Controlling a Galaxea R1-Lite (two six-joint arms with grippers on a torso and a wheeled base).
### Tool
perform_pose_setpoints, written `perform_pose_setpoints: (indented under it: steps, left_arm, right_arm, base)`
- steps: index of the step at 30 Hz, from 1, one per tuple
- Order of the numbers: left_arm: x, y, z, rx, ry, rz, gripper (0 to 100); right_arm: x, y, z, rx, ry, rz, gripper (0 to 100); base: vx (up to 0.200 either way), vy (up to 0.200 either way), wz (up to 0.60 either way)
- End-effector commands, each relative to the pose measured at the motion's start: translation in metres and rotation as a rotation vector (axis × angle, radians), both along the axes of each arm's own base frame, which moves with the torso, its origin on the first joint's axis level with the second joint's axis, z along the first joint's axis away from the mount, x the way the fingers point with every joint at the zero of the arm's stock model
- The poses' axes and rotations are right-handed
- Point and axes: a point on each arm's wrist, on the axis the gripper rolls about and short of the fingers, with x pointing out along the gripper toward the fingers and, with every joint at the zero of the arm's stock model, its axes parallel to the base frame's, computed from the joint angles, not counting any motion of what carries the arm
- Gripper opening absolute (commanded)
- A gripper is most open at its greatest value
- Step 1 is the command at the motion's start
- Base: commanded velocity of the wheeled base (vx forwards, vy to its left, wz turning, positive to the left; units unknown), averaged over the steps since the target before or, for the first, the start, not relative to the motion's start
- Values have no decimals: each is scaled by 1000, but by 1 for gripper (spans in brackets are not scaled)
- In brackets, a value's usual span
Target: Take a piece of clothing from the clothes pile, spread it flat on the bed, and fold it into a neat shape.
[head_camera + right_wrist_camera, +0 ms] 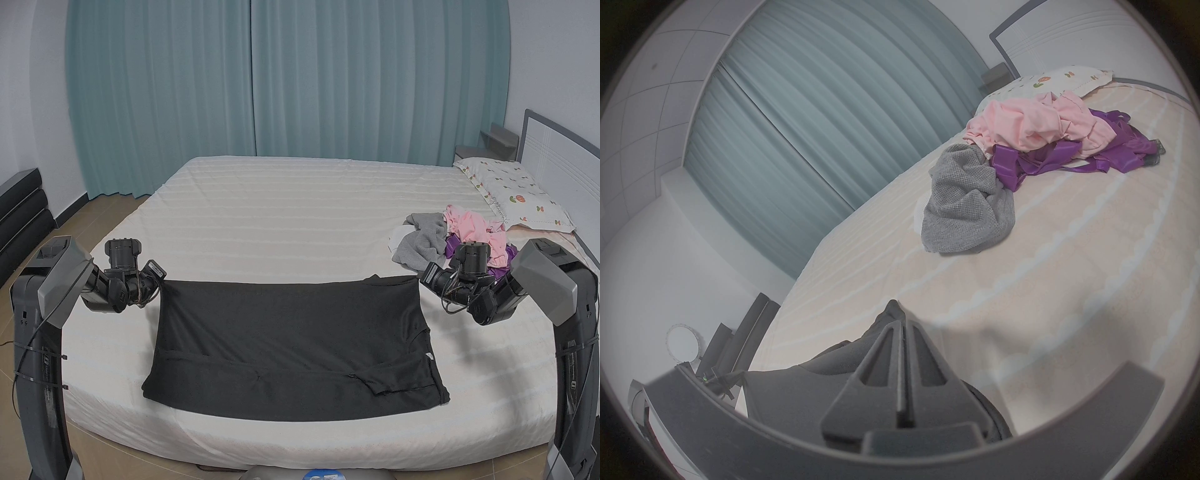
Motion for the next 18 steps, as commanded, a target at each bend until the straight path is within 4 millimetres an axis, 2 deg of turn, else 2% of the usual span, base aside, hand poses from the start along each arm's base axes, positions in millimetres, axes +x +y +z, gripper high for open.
perform_pose_setpoints:
  steps: [1,9,18]
  left_arm:
    - [0,0,-2,-1,5,0,0]
    - [-9,-1,-5,-1,37,-10,0]
    - [-16,-2,7,-4,34,-22,0]
  right_arm:
    - [-4,0,-1,-2,14,1,0]
    - [-12,-1,-1,-8,39,4,0]
    - [-31,-2,-1,1,84,32,0]
  base:
    - [0,0,0]
    - [0,0,0]
    - [0,0,0]
